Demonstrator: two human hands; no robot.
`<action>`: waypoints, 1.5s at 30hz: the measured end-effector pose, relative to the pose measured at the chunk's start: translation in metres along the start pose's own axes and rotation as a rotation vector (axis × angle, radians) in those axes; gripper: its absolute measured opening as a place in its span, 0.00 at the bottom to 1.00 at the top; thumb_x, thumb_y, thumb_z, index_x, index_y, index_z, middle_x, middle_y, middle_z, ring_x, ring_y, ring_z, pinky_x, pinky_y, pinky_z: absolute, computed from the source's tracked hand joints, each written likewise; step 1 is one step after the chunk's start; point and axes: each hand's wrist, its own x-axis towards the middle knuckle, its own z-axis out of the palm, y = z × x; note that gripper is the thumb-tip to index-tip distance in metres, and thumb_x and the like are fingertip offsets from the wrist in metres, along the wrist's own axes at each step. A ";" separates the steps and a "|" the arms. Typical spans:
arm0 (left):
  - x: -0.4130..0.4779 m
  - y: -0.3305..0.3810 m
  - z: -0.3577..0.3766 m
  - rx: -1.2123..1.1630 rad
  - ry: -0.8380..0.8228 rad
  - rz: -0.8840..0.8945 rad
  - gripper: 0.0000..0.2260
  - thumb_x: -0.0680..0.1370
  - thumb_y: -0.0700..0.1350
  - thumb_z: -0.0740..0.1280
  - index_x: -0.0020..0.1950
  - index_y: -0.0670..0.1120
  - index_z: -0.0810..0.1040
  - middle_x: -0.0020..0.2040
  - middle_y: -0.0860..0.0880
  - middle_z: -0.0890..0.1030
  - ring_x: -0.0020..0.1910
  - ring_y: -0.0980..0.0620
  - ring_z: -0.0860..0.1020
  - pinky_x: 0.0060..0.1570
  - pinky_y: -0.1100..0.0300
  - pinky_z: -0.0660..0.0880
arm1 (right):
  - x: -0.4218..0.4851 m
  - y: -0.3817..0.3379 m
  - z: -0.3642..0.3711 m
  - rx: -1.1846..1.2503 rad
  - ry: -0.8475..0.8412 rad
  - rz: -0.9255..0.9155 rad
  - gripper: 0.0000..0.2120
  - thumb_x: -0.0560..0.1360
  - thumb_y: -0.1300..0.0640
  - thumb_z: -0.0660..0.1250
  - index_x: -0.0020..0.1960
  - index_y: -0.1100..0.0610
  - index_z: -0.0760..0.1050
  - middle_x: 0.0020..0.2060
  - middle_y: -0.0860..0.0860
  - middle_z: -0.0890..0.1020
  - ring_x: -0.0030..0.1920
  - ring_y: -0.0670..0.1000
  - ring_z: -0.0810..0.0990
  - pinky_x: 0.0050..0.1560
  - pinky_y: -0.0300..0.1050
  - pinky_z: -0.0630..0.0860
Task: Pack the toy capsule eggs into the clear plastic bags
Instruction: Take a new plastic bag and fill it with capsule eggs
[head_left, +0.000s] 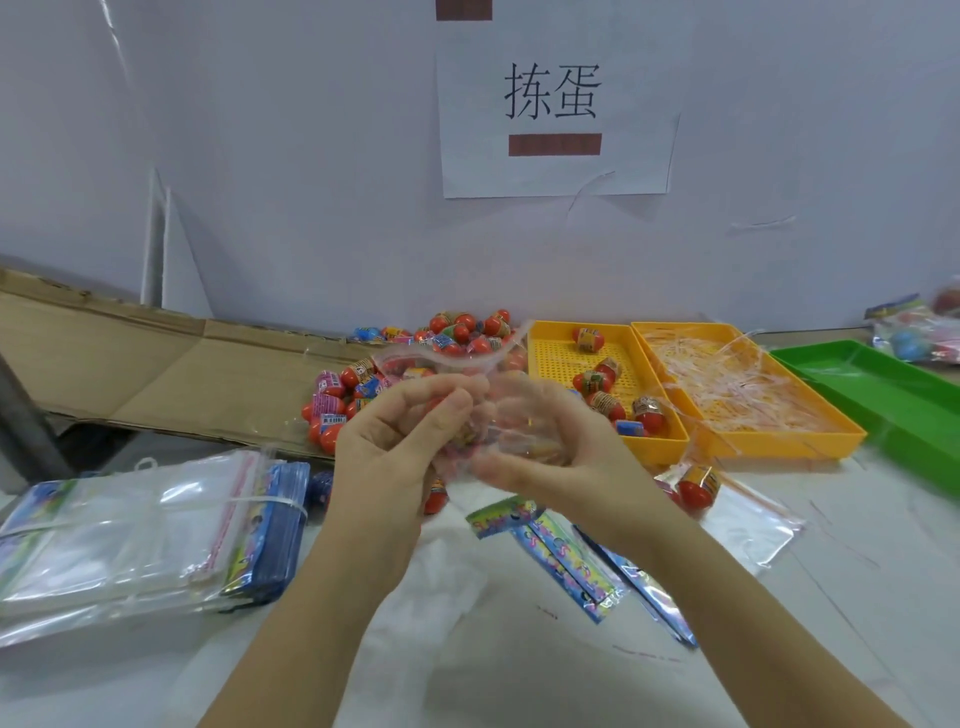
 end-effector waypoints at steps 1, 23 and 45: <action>0.000 -0.001 0.000 0.000 0.012 -0.015 0.11 0.61 0.51 0.73 0.41 0.50 0.87 0.42 0.47 0.86 0.39 0.52 0.84 0.37 0.57 0.80 | 0.000 0.002 0.001 0.013 -0.027 0.020 0.33 0.61 0.41 0.79 0.63 0.42 0.73 0.54 0.42 0.82 0.55 0.44 0.81 0.56 0.48 0.79; 0.014 0.004 -0.020 -0.103 0.257 -0.033 0.09 0.71 0.46 0.69 0.33 0.45 0.85 0.34 0.47 0.84 0.31 0.53 0.81 0.34 0.59 0.81 | 0.010 0.017 -0.001 0.099 0.352 0.045 0.09 0.78 0.51 0.65 0.58 0.47 0.76 0.41 0.42 0.83 0.37 0.37 0.77 0.38 0.35 0.75; 0.014 -0.002 -0.018 -0.075 0.164 -0.136 0.22 0.59 0.43 0.76 0.52 0.45 0.82 0.46 0.44 0.87 0.40 0.47 0.86 0.35 0.60 0.81 | 0.018 0.047 0.001 -1.012 0.349 -0.193 0.20 0.75 0.50 0.67 0.67 0.49 0.73 0.53 0.45 0.80 0.55 0.51 0.74 0.54 0.50 0.56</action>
